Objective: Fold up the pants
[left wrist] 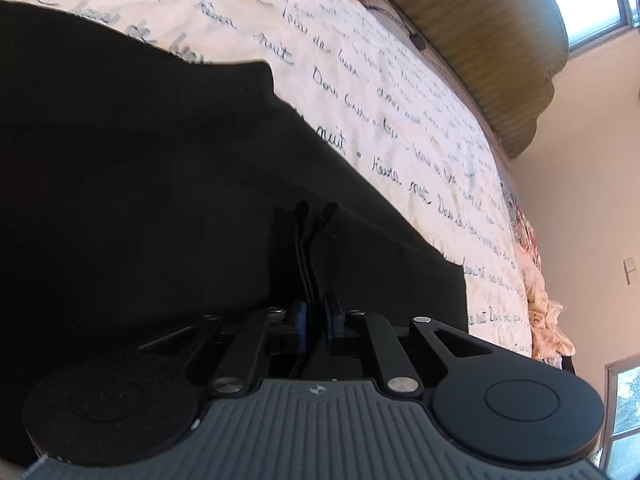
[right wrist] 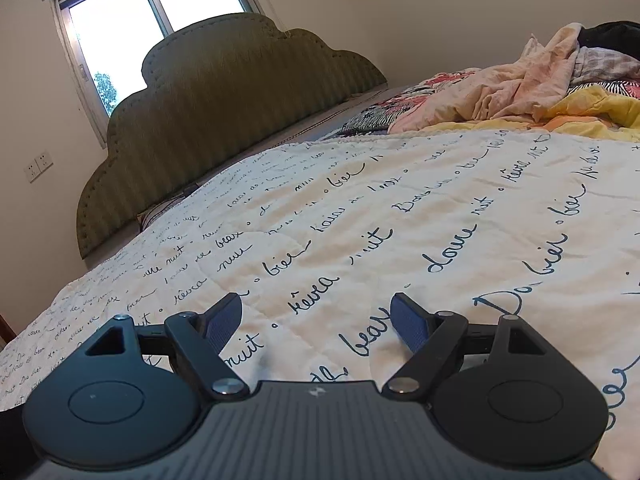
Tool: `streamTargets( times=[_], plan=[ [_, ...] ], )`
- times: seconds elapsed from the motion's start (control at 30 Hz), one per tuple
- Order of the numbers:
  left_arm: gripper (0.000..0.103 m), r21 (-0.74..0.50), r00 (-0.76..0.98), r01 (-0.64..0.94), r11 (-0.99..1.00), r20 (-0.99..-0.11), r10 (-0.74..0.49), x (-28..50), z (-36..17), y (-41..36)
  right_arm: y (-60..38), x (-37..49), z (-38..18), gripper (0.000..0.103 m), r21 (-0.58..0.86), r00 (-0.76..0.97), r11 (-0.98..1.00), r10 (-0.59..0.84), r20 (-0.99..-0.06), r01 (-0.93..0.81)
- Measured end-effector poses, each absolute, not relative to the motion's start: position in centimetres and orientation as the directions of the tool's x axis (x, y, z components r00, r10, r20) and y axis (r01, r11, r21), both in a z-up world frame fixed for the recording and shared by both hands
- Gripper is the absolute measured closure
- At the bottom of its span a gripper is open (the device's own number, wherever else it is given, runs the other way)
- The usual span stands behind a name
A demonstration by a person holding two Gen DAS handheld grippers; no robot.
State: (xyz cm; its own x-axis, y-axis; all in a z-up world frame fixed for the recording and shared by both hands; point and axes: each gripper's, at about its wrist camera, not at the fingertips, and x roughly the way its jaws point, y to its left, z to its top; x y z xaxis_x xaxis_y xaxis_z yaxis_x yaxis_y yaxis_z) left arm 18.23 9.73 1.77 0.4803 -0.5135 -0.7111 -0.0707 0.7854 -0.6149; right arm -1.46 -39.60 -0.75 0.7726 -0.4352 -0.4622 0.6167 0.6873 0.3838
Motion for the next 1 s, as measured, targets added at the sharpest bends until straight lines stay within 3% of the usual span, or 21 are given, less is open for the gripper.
streamTargets(
  times=[0.1,0.13,0.27,0.33,0.4,0.5,0.63,0.7,0.83,1.0],
  plan=[
    [0.064,-0.554,0.564,-0.024,0.832,-0.695,-0.446,15.5,4.1,9.5,-37.6,-0.7,1.6,0.021,0.418,0.830,0.737,-0.352,-0.434,0.531],
    [0.062,-0.554,0.587,-0.021,0.833,-0.681,-0.438,14.6,4.7,9.5,-36.6,-0.1,2.6,0.021,0.452,0.861,0.756,-0.288,-0.419,0.473],
    [0.062,-0.565,0.684,-0.005,0.825,-0.604,-0.409,11.2,6.2,8.6,-31.9,6.2,5.3,0.014,0.582,0.899,0.786,0.081,-0.431,0.208],
    [0.060,-0.568,0.704,0.075,0.820,-0.551,-0.447,10.2,6.6,7.2,-30.0,10.2,5.1,0.014,0.694,0.851,0.713,0.301,-0.430,0.098],
    [0.060,-0.593,0.686,0.136,0.794,-0.522,-0.507,10.8,6.5,5.8,-28.3,13.9,4.2,0.014,0.771,0.793,0.632,0.426,-0.435,0.083],
    [0.055,-0.629,0.655,0.167,0.760,-0.506,-0.562,13.9,5.4,4.3,-26.4,17.2,3.1,0.014,0.793,0.771,0.599,0.451,-0.450,0.112],
    [0.055,-0.590,0.617,0.094,0.802,-0.598,-0.512,17.7,3.0,3.4,-26.4,18.4,1.3,0.014,0.817,0.781,0.548,0.426,-0.457,0.179],
    [0.054,-0.590,0.570,0.038,0.807,-0.650,-0.503,18.5,1.2,4.2,-26.7,18.4,-0.3,0.014,0.779,0.756,0.574,0.385,-0.529,0.252],
    [0.058,-0.642,0.591,0.036,0.766,-0.604,-0.534,18.5,-0.2,5.8,-28.2,16.5,-2.6,0.016,0.820,0.792,0.543,0.414,-0.449,0.181],
    [0.061,-0.608,0.623,0.069,0.791,-0.593,-0.510,18.3,0.0,5.4,-27.0,17.1,-1.2,0.015,0.747,0.764,0.647,0.403,-0.505,0.153]
  ],
)
